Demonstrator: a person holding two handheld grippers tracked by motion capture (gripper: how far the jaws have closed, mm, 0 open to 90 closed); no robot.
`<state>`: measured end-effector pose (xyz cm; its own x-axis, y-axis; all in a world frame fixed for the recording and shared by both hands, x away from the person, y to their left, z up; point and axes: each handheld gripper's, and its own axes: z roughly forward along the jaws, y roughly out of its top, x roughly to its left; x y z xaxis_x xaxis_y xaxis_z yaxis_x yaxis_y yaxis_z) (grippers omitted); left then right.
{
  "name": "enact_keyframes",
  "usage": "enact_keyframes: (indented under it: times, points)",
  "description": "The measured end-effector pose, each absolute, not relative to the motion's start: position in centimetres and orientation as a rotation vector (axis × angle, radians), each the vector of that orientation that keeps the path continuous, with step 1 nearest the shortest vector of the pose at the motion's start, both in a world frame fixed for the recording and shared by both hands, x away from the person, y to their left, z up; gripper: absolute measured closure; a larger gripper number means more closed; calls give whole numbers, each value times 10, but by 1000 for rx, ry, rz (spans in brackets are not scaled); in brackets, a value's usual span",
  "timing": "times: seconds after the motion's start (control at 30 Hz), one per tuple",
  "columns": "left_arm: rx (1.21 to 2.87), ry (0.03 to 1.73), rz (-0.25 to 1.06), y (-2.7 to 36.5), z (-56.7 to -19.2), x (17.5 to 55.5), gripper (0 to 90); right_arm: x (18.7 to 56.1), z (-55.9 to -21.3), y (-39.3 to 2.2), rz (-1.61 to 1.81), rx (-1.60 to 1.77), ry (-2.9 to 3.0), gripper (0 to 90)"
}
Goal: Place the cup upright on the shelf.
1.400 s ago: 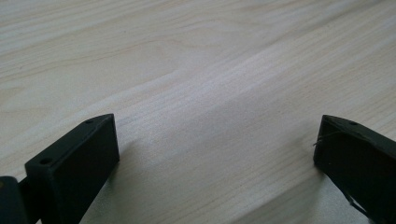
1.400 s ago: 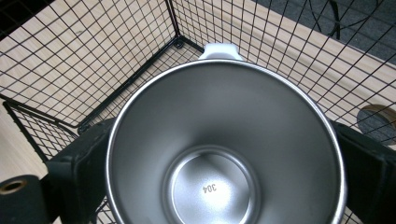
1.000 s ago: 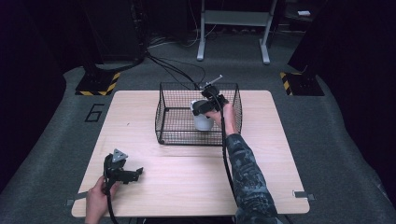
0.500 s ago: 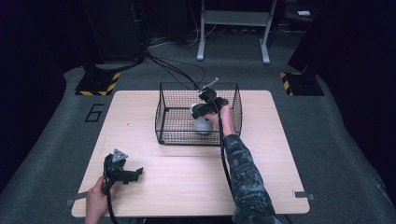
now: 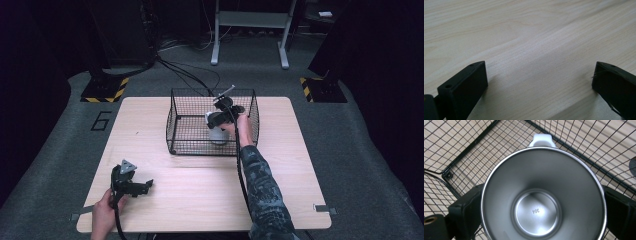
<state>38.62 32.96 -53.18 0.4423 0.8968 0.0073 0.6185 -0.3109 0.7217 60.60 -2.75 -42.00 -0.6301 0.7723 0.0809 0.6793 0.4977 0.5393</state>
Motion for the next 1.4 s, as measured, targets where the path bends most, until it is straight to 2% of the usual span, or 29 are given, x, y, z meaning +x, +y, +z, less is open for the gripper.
enact_keyframes:
  times: [0.23, 0.3, 0.83, 1.1, 1.4]
  points:
    - [2060, 1261, 541, 331, -531, 386, 1, 602, -422, -29, 779, 1276, 2564, 39]
    - [2060, 1261, 541, 331, -531, 386, 1, 600, -420, -30, 818, 1302, 2567, 0]
    - [2051, 1265, 542, 330, -531, 386, 0, 576, -396, -52, 951, 1237, 2501, 0]
    - [2051, 1266, 542, 330, -531, 386, 0, 540, -378, -75, 1020, 1167, 2469, 0]
    - [2051, 1266, 542, 330, -531, 386, 0, 505, -375, -101, 1066, 1122, 2445, 0]
